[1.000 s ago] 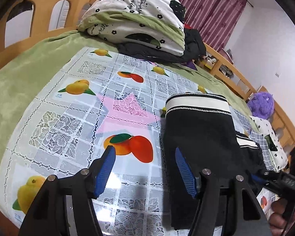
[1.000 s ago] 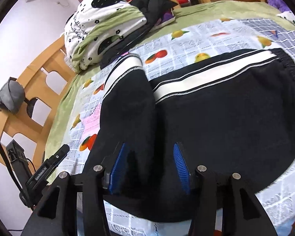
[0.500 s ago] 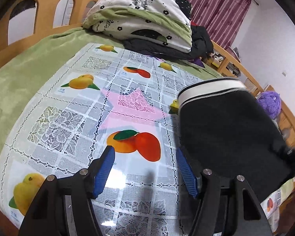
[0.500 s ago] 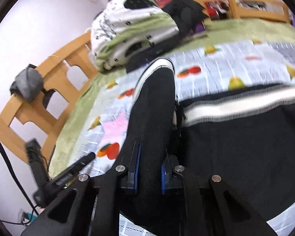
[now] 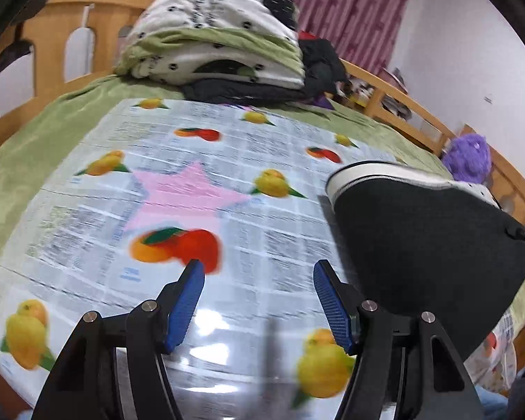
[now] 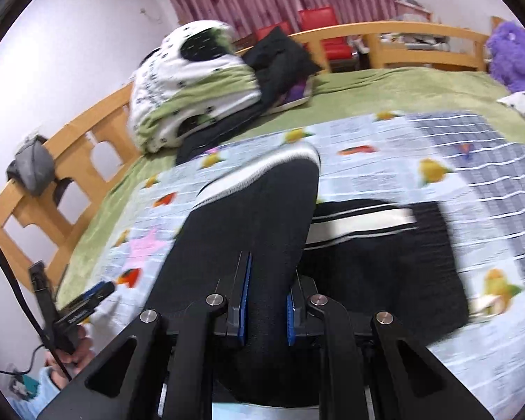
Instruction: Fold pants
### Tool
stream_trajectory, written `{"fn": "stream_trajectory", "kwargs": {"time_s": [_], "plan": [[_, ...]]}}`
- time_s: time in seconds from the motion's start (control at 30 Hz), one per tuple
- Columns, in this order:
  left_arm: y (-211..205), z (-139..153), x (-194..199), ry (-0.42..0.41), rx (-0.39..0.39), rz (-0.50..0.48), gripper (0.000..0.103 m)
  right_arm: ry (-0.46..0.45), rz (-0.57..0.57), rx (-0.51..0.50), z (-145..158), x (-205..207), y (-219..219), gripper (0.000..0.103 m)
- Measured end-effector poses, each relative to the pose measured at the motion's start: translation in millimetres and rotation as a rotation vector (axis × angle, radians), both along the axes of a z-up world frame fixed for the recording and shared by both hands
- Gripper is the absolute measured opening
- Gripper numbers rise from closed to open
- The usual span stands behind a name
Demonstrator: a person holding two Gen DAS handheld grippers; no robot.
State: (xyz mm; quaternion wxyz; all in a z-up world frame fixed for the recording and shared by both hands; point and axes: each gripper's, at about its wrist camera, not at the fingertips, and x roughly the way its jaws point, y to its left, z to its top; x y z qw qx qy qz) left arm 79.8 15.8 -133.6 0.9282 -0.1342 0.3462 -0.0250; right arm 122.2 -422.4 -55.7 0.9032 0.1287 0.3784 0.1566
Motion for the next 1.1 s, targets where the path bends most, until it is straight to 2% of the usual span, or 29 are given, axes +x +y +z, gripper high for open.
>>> {"fn": "stream_trajectory", "kwargs": {"time_s": [0.13,0.27,0.37,0.43,0.5,0.6,0.7,0.77,0.8,0.83,0.93,1.0,1.1], "plan": [[-39.7,5.6,2.8,0.033,-0.046,-0.099,0.062,0.001,-0.091,0.033,-25.3,1.8,-64.2,0.015],[-78.8,14.1,-1.8,0.042,-0.082,-0.204,0.062,0.092,-0.132,0.004,-63.4,15.7,-95.5,0.016],[-104.8,17.3,-8.8,0.075,-0.088,-0.302,0.062,0.146,-0.135,0.050,-88.1,17.1,-110.3,0.016],[-122.6,15.4,-16.4,0.122,-0.049,-0.391,0.062,0.132,-0.131,0.056,-86.3,12.4,-112.6,0.016],[-140.1,9.3,-27.8,0.167,0.040,-0.454,0.063,0.118,-0.129,0.035,-85.6,7.7,-111.8,0.016],[-159.1,1.2,-51.5,0.143,0.151,-0.511,0.063,0.109,-0.128,0.003,-91.1,3.9,-105.1,0.017],[-175.1,-11.9,-55.9,0.175,0.161,-0.515,0.063,0.107,-0.142,0.039,-92.7,-1.6,-108.0,0.017],[-186.0,-20.9,-51.0,0.176,0.229,-0.459,0.059,0.106,-0.145,0.062,-93.6,-2.2,-110.7,0.017],[-188.1,-24.2,-47.5,0.163,0.288,-0.402,0.026,0.103,-0.148,0.069,-93.3,-2.5,-111.4,0.017],[-186.6,-26.2,-42.9,0.161,0.316,-0.367,0.020,0.098,-0.157,0.075,-92.8,-3.3,-112.6,0.017],[-151.2,-3.0,-45.7,0.061,0.175,-0.262,0.016,0.088,-0.188,0.104,-89.5,-11.3,-115.1,0.015],[-141.0,-0.3,-41.3,0.065,0.189,-0.241,0.016,0.109,-0.154,0.110,-92.8,-14.5,-111.7,0.015],[-140.0,-21.4,-31.7,0.146,0.204,-0.255,0.016,0.123,-0.128,0.008,-102.1,-17.3,-91.0,0.015]]}}
